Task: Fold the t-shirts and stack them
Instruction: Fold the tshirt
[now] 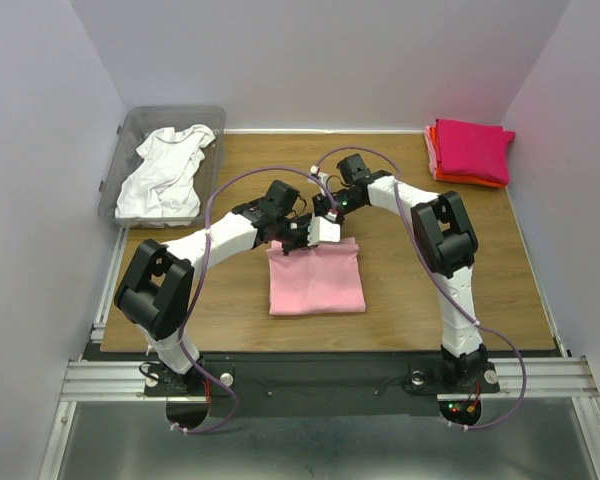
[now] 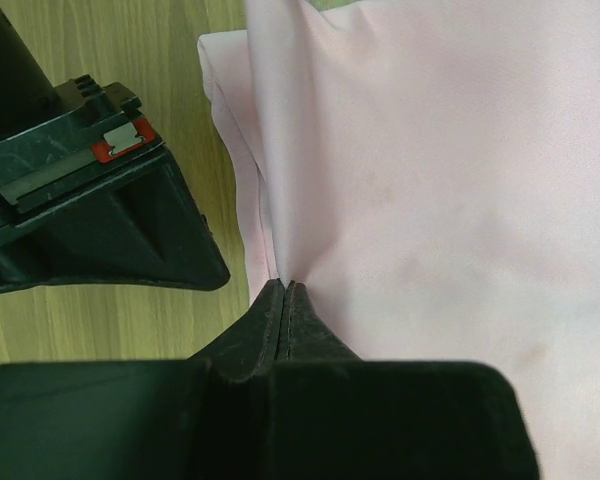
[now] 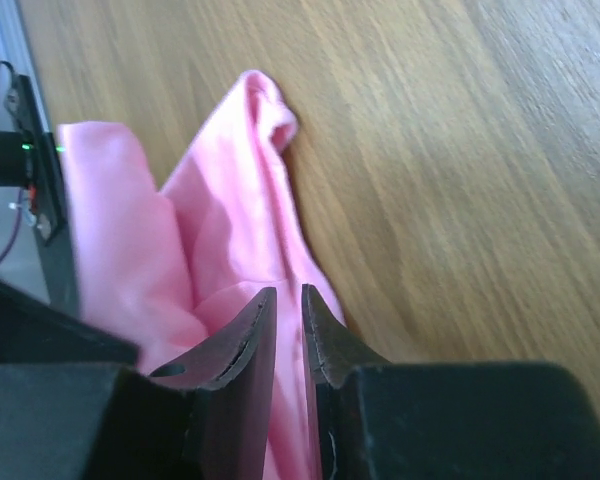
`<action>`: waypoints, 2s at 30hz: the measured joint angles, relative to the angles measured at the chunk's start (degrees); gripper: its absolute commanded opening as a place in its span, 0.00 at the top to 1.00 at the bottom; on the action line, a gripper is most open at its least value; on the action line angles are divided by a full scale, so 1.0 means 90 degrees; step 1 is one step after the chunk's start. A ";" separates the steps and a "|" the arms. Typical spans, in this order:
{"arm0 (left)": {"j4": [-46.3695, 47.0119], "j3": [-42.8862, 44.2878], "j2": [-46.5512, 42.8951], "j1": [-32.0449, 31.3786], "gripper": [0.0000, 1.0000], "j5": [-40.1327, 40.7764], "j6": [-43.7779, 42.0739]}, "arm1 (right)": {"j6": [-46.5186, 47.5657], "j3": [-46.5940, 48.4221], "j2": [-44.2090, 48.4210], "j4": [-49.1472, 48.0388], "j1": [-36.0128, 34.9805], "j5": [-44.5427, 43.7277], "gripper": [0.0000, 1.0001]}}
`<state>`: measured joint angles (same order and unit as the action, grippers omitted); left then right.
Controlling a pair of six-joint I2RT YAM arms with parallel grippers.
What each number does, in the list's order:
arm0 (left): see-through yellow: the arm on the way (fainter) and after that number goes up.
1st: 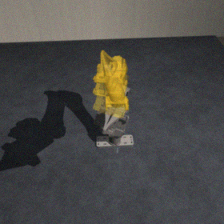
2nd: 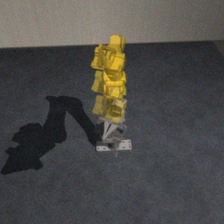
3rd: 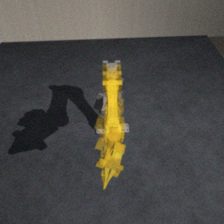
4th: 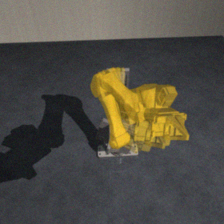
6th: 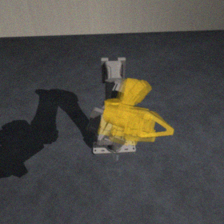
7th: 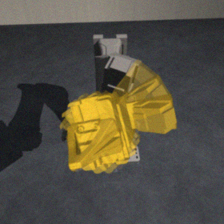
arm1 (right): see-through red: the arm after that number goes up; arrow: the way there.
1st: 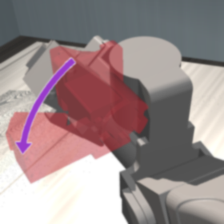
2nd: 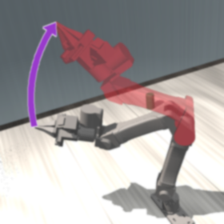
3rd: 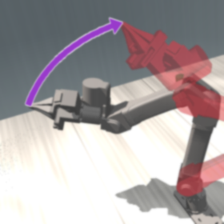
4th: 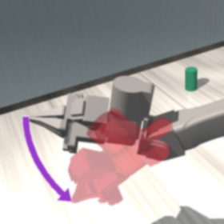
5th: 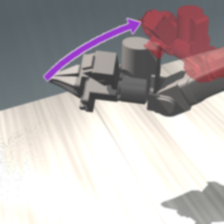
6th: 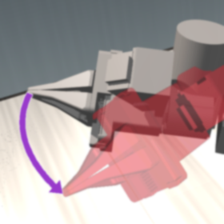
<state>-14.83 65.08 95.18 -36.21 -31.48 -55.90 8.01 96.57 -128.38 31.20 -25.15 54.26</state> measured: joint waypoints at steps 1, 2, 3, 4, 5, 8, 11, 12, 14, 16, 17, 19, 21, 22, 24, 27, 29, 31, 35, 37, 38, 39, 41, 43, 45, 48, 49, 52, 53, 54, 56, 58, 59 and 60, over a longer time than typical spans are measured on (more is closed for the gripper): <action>-0.0002 0.0000 0.0000 0.0000 1.00 0.0002 0.0000 | 0.0039 0.0000 -0.0029 0.0000 0.0000 -0.0027 0.79; -0.0005 0.0000 0.0000 0.0000 1.00 0.0002 0.0000 | 0.0085 -0.0007 -0.0087 -0.0010 0.0000 -0.0051 0.80; -0.0010 0.0002 0.0000 0.0002 1.00 0.0002 -0.0002 | 0.0114 -0.0039 -0.0131 -0.0032 0.0000 -0.0058 0.80; -0.0041 0.0024 0.0000 0.0007 1.00 0.0002 -0.0002 | 0.0151 -0.0097 -0.0189 -0.0039 0.0000 -0.0061 0.81; -0.0051 0.0036 0.0000 0.0010 1.00 0.0002 -0.0005 | 0.0180 -0.0160 -0.0262 -0.0036 0.0000 -0.0056 0.81; -0.0085 0.0109 0.0000 0.0036 1.00 0.0012 -0.0019 | 0.0158 -0.0316 -0.0466 -0.0019 0.0034 0.0316 0.81; -0.0085 0.0206 0.0000 0.0080 1.00 0.0039 -0.0034 | 0.0189 -0.0369 -0.0478 -0.0027 0.0039 0.0457 0.82; -0.0083 0.0231 0.0000 0.0097 1.00 0.0044 -0.0041 | 0.0209 -0.0381 -0.0478 -0.0027 0.0039 0.0481 0.82; -0.0070 0.0274 0.0002 0.0136 1.00 0.0053 -0.0053 | 0.0248 -0.0418 -0.0478 -0.0019 0.0039 0.0537 0.82; -0.0012 0.0296 0.0007 0.0211 1.00 0.0061 -0.0066 | 0.0265 -0.0423 -0.0478 -0.0019 0.0039 0.0559 0.82; 0.0002 0.0318 0.0024 0.0250 1.00 0.0063 -0.0070 | 0.0284 -0.0423 -0.0478 -0.0019 0.0036 0.0571 0.82; 0.0068 0.0379 0.0092 0.0308 1.00 0.0078 -0.0080 | 0.0301 -0.0423 -0.0478 -0.0019 0.0039 0.0583 0.82; 0.0124 0.0418 0.0175 0.0347 1.00 0.0083 -0.0114 | 0.0306 -0.0423 -0.0478 -0.0019 0.0039 0.0593 0.82; 0.0155 0.0423 0.0219 0.0364 1.00 0.0080 -0.0134 | 0.0306 -0.0423 -0.0478 -0.0019 0.0039 0.0593 0.82; 0.0216 0.0425 0.0328 0.0381 1.00 0.0083 -0.0170 | 0.0308 -0.0420 -0.0478 -0.0017 0.0039 0.0590 0.82; 0.0265 0.0425 0.0483 0.0381 1.00 0.0078 -0.0206 | 0.0306 -0.0389 -0.0478 0.0007 0.0056 0.0549 0.81; 0.0279 0.0425 0.0515 0.0381 1.00 0.0066 -0.0219 | 0.0306 -0.0321 -0.0478 0.0036 0.0078 0.0466 0.81; 0.0313 0.0425 0.0515 0.0381 1.00 0.0034 -0.0236 | 0.0306 -0.0216 -0.0478 0.0066 0.0083 0.0340 0.75; 0.0335 0.0425 0.0515 0.0381 0.85 0.0024 -0.0284 | 0.0308 0.0119 -0.0474 0.0124 0.0104 -0.0090 0.60; 0.0328 0.0430 0.0525 0.0381 0.72 0.0032 -0.0333 | 0.0311 0.0289 -0.0430 0.0131 0.0119 -0.0386 0.53; 0.0323 0.0437 0.0529 0.0381 0.68 0.0036 -0.0338 | 0.0301 0.0340 -0.0391 0.0143 0.0126 -0.0505 0.51; 0.0316 0.0457 0.0546 0.0381 0.65 0.0049 -0.0335 | 0.0316 0.0427 -0.0330 0.0148 0.0138 -0.0731 0.50; 0.0279 0.0529 0.0556 0.0381 0.59 0.0097 -0.0308 | 0.0333 0.0578 -0.0206 0.0148 0.0192 -0.1129 0.46; 0.0238 0.0670 0.0556 0.0406 0.57 0.0168 -0.0265 | 0.0347 0.0760 -0.0015 0.0155 0.0299 -0.1557 0.45; 0.0238 0.0923 0.0546 0.0483 0.57 0.0214 -0.0063 | 0.0345 0.0865 0.0219 0.0151 0.0423 -0.1880 0.45; 0.0199 0.1251 0.0413 0.0743 0.58 0.0114 0.0432 | 0.0323 0.0862 0.0731 0.0165 0.0680 -0.2118 0.48; 0.0189 0.1331 0.0313 0.0913 0.58 0.0019 0.0704 | 0.0318 0.0806 0.1025 0.0163 0.0772 -0.2181 0.49; 0.0117 0.1350 -0.0036 0.1331 0.58 -0.0262 0.1469 | 0.0219 0.0304 0.1904 0.0129 0.1005 -0.2130 0.49; 0.0155 0.1294 -0.0172 0.1450 0.58 -0.0355 0.1770 | 0.0129 -0.0012 0.2263 0.0083 0.1044 -0.2025 0.49; 0.0294 0.1115 -0.0347 0.1545 0.58 -0.0476 0.2176 | 0.0051 -0.0211 0.2499 0.0083 0.1049 -0.1899 0.49; 0.0563 0.0571 -0.0707 0.1581 0.58 -0.0736 0.2963 | -0.0253 -0.0799 0.2990 0.0056 0.0996 -0.1450 0.50; 0.0925 -0.0177 -0.0984 0.1525 0.58 -0.1081 0.3830 | -0.0573 -0.1358 0.3220 -0.0066 0.0879 -0.1059 0.54; 0.1056 -0.0398 -0.1008 0.1518 0.58 -0.1180 0.4129 | -0.0699 -0.1564 0.3228 -0.0095 0.0840 -0.0913 0.56; 0.1258 -0.0716 -0.0986 0.1491 0.59 -0.1290 0.4447 | -0.0872 -0.1865 0.3157 -0.0189 0.0782 -0.0755 0.57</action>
<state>-3.51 58.63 86.30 -22.79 -43.09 -15.88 0.16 79.79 -99.96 29.50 -18.11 47.46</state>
